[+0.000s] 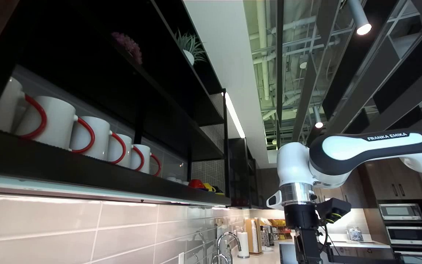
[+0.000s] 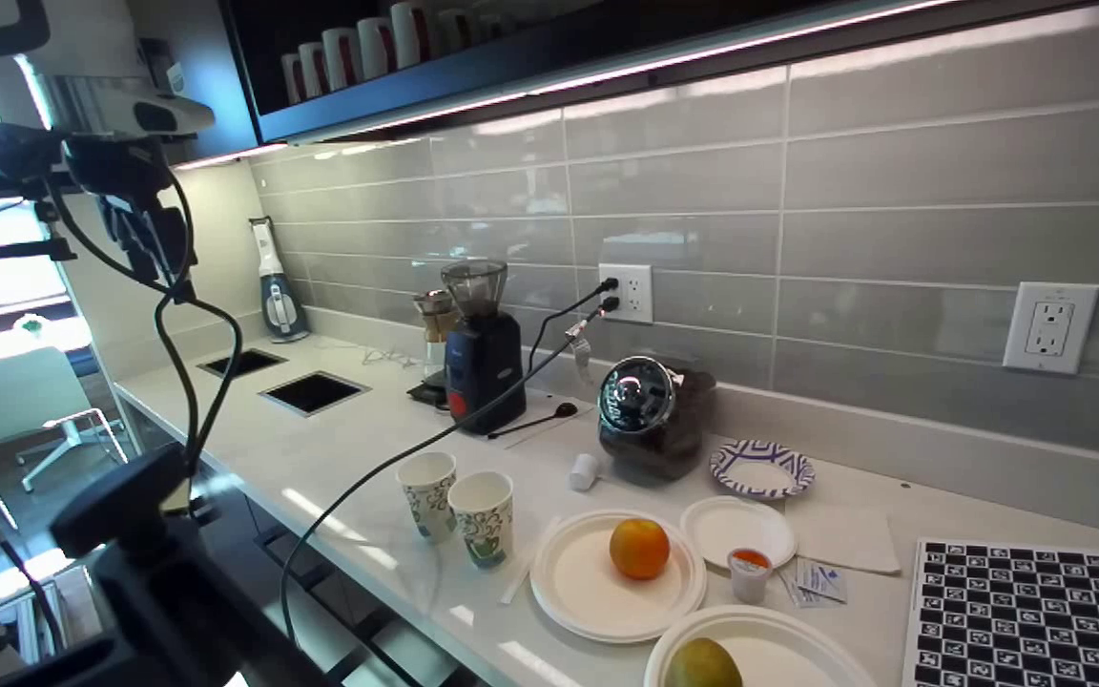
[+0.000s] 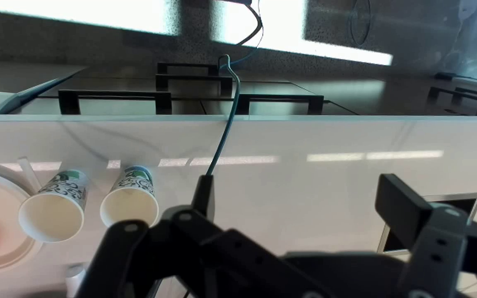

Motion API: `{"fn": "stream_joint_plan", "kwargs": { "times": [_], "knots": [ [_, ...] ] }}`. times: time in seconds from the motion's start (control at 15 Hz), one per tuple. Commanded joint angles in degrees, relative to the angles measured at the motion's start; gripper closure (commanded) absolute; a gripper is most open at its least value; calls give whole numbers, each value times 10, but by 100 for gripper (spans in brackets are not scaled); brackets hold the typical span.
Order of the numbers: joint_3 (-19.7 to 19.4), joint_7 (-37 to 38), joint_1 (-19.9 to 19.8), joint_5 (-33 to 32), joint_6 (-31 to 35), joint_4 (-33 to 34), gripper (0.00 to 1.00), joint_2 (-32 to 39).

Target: Put the paper cups in the cabinet

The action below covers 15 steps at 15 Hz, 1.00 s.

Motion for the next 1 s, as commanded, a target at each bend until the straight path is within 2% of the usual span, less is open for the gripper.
{"fn": "stream_joint_plan", "kwargs": {
  "times": [0.0,0.47,0.67,0.8,0.93],
  "knots": [
    [7,-7,-10,6,-2,2,0,1],
    [7,-7,-10,6,-2,2,0,1],
    [0,28,-59,-18,50,-16,0,-3],
    [-20,34,-95,-38,90,-34,0,-4],
    [-50,18,-123,-45,169,-58,0,6]
  ]
}}
